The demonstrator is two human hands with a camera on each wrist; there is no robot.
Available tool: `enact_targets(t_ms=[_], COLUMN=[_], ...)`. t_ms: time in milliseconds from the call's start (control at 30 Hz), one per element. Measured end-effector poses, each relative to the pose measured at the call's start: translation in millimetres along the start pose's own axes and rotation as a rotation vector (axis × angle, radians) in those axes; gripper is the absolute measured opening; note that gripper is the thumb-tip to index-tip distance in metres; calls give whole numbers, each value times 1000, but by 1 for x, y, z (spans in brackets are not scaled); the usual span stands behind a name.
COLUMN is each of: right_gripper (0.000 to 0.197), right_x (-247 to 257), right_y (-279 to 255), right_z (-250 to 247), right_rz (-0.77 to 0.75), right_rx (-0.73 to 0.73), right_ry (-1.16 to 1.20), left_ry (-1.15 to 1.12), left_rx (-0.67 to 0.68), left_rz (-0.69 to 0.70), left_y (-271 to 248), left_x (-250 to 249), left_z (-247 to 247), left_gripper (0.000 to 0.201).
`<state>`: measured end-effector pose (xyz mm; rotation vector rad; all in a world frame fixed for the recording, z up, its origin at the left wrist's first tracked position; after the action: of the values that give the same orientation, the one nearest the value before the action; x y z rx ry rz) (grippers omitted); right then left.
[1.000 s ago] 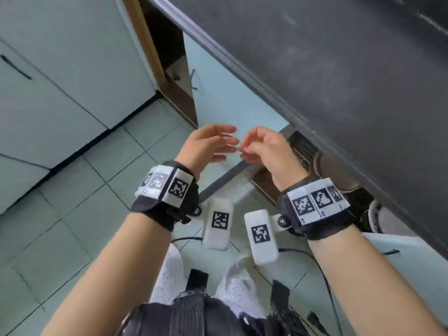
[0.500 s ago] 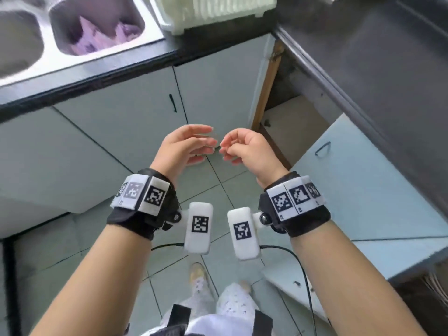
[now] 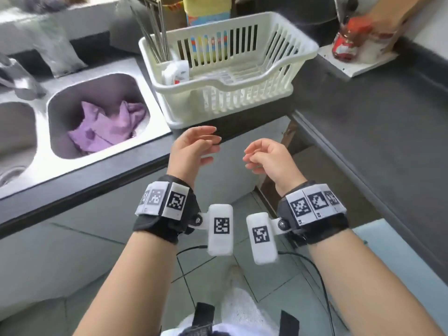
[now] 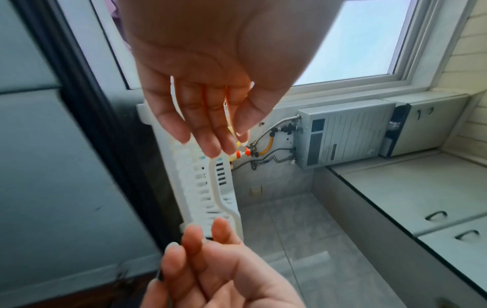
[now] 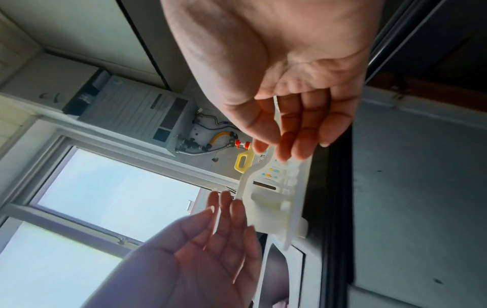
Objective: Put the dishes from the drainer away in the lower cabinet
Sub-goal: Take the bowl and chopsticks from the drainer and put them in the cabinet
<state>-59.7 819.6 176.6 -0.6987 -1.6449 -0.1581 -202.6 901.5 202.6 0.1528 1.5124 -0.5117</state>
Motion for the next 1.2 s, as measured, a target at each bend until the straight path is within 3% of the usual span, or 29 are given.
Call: enact_targets(t_ms=[267, 400, 433, 533, 567, 633, 800, 933, 967, 1033, 1100, 1167, 1200], right_gripper=[28, 18, 13, 47, 48, 38, 12, 5, 6, 5, 12, 20, 16], right_x=[91, 127, 132, 125, 123, 121, 133, 198, 217, 247, 264, 268, 270], right_y=[136, 188, 198, 221, 225, 231, 230, 220, 217, 212, 208, 208, 206], right_z=[18, 60, 75, 119, 128, 134, 132, 123, 121, 124, 133, 146, 152], right_rz=[-92, -151, -143, -33, -12, 21, 76, -125, -201, -393, -606, -791, -854], right_rx=[-23, 27, 73, 299, 342, 377, 453, 486, 505, 540, 538, 516, 513], right_ry=[34, -107, -183, -419, -452, -432, -108, -23, -47, -237, -548, -805, -858], left_ry=[-53, -77, -83, -54, -50, -60, -44, 22, 39, 60, -11, -158, -228], left_rx=[-261, -357, -352, -292, -270, -227, -159, -123, -96, 7, 162, 226, 206], left_rz=[225, 213, 202, 168, 157, 122, 66, 36, 11, -79, -188, -234, -222], left_y=[133, 195, 208, 238, 245, 254, 262, 261, 261, 263, 259, 255, 255], left_x=[-82, -97, -100, -107, -108, -107, -105, -117, -119, -120, -119, -122, -125], left_z=[-78, -118, -123, -127, -127, -124, -112, -106, -103, -94, -79, -70, -70], left_gripper=[35, 32, 31, 31, 31, 30, 25, 15, 27, 58, 74, 72, 61])
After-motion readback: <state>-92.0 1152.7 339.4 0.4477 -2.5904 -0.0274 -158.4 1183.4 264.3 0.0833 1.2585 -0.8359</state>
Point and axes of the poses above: each hand's wrist, its own y-axis towards the middle knuckle, its own z-axis out of the palm, x = y × z, the point moved 9 cm from there along y, towards the middle knuckle, and after that the axes turned 1 degree about -x, right-handed, at the moved point
